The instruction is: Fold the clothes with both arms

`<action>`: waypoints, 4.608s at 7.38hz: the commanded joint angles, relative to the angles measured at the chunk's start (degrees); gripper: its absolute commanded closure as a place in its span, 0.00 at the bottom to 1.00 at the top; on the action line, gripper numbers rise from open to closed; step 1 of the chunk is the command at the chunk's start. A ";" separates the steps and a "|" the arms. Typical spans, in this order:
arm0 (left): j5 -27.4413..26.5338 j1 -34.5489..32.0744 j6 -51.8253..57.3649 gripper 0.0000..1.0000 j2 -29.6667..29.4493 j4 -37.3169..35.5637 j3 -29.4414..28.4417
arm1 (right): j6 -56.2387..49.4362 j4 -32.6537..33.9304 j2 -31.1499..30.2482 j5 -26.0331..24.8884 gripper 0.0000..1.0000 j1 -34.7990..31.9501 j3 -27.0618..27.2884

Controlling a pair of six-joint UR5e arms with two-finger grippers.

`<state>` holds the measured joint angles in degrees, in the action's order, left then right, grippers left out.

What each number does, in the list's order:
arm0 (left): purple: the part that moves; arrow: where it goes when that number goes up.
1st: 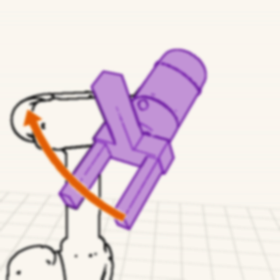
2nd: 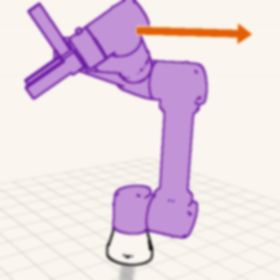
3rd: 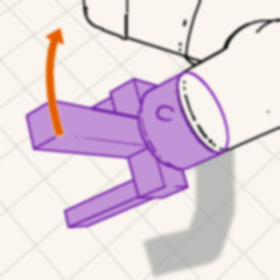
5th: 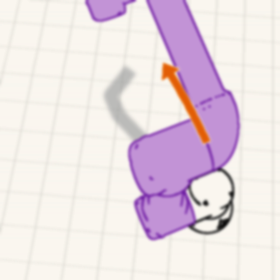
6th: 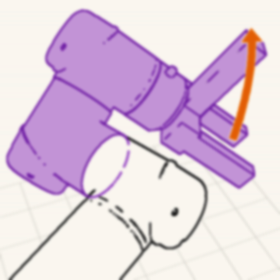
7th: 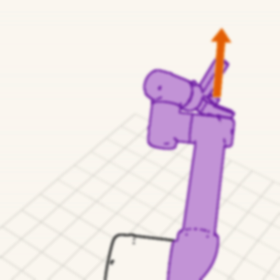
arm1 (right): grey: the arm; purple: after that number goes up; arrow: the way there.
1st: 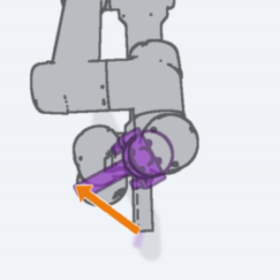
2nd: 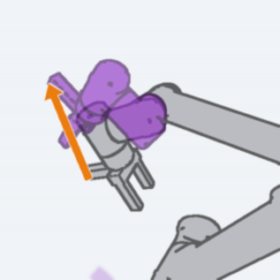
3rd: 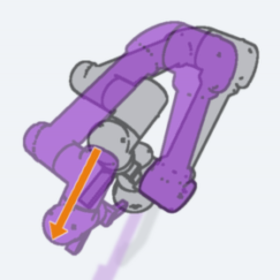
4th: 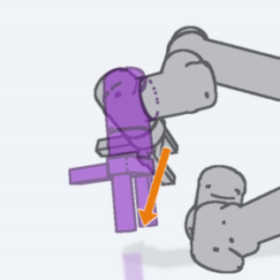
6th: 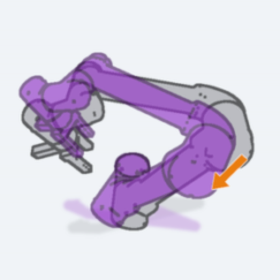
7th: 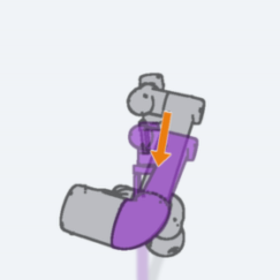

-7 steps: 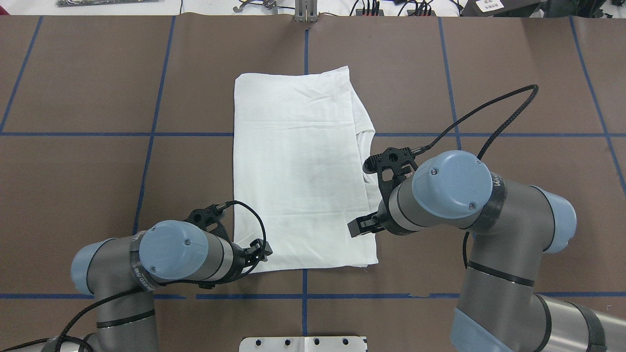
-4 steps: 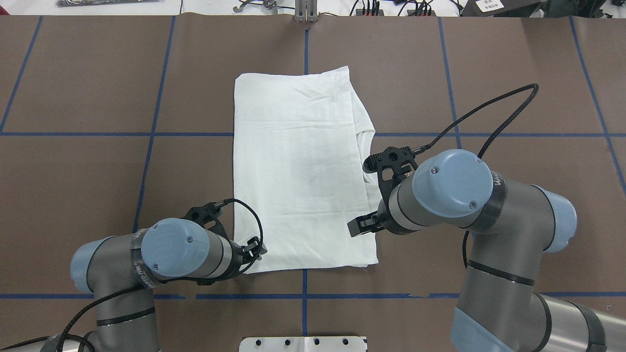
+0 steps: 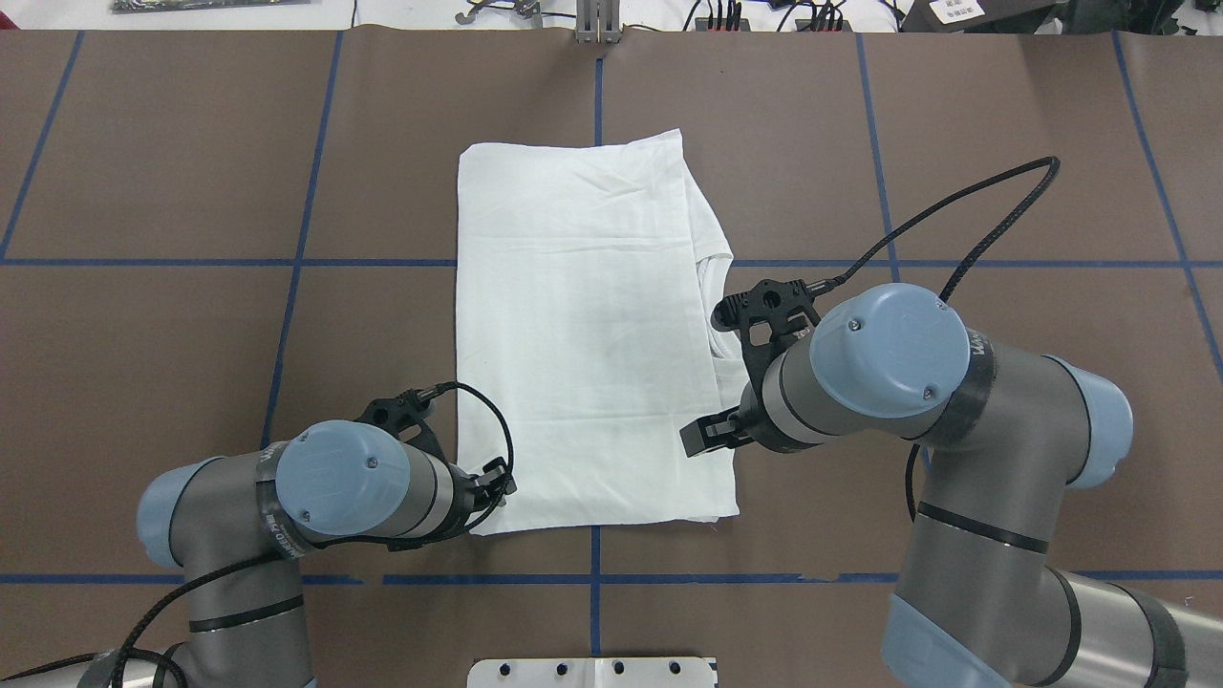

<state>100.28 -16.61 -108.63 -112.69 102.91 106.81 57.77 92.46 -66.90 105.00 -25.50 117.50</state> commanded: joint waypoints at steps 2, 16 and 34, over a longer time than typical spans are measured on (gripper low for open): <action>0.17 -0.01 0.09 0.33 -0.16 0.01 -0.02 | 0.06 0.00 0.11 -0.14 0.00 -0.17 0.01; 0.17 0.26 0.00 0.97 -0.69 0.01 -0.72 | 0.14 0.00 -0.16 -0.14 0.00 -0.78 1.24; 0.44 -2.47 0.26 1.00 -1.66 -1.22 1.83 | 48.84 -5.27 3.01 -9.20 0.00 10.82 -12.21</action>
<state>100.73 -19.04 -108.37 -114.35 101.69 108.63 106.48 87.43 -63.91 95.83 -14.90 105.82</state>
